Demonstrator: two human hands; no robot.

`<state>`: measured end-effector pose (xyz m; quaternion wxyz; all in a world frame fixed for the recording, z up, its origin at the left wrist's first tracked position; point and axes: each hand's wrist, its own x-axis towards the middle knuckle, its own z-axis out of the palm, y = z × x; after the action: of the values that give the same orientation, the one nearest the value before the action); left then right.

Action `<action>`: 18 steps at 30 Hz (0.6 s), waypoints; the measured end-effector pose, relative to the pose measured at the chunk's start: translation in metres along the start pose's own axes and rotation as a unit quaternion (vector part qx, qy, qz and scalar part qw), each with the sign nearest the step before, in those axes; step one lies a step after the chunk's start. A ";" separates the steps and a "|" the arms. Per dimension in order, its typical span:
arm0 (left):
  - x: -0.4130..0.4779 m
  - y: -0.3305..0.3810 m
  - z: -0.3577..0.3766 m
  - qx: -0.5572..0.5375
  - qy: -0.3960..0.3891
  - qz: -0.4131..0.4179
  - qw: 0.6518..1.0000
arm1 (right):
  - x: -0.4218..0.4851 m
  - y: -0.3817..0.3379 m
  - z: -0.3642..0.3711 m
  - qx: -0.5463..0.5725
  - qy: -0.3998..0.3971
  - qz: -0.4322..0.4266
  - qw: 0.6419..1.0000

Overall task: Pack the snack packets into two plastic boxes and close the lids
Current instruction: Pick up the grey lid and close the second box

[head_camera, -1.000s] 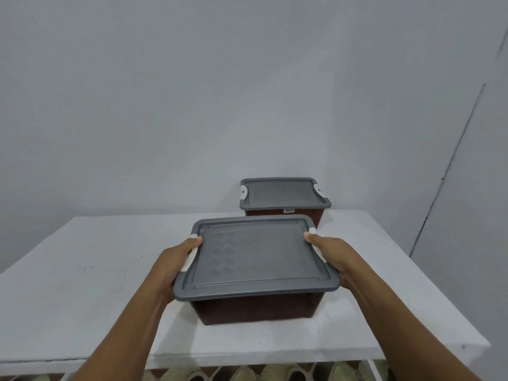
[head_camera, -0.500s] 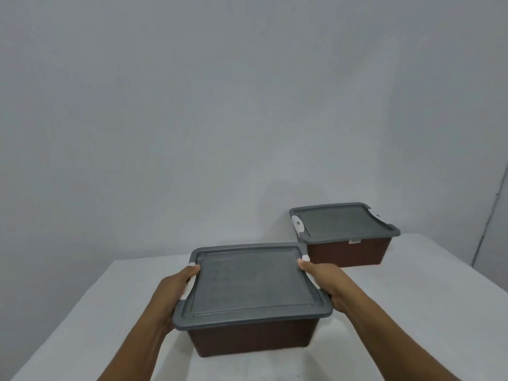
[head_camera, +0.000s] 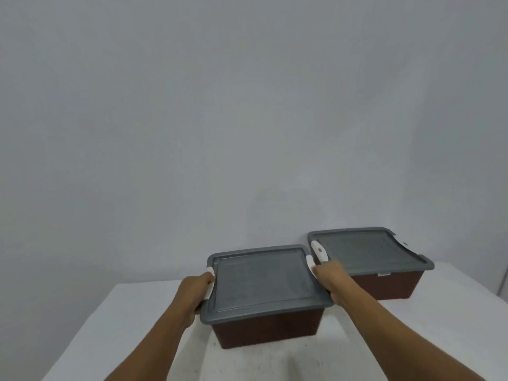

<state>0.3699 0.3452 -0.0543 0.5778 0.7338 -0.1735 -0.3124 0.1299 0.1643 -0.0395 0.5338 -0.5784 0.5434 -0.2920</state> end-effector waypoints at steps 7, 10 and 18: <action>0.051 0.002 0.022 0.035 0.046 0.002 0.998 | 0.038 -0.010 0.020 -0.159 0.004 -0.042 0.986; 0.070 0.001 0.022 0.055 0.067 0.007 0.996 | 0.053 -0.010 0.031 -0.211 0.005 -0.051 0.976; 0.117 0.005 0.031 0.093 0.102 0.048 0.989 | 0.096 -0.002 0.053 -0.404 0.059 -0.149 0.900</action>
<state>0.4374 0.2493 -0.0842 0.5358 0.8034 -0.1767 -0.1906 0.2024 0.0897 -0.0750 0.1712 -0.8004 0.5526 -0.1573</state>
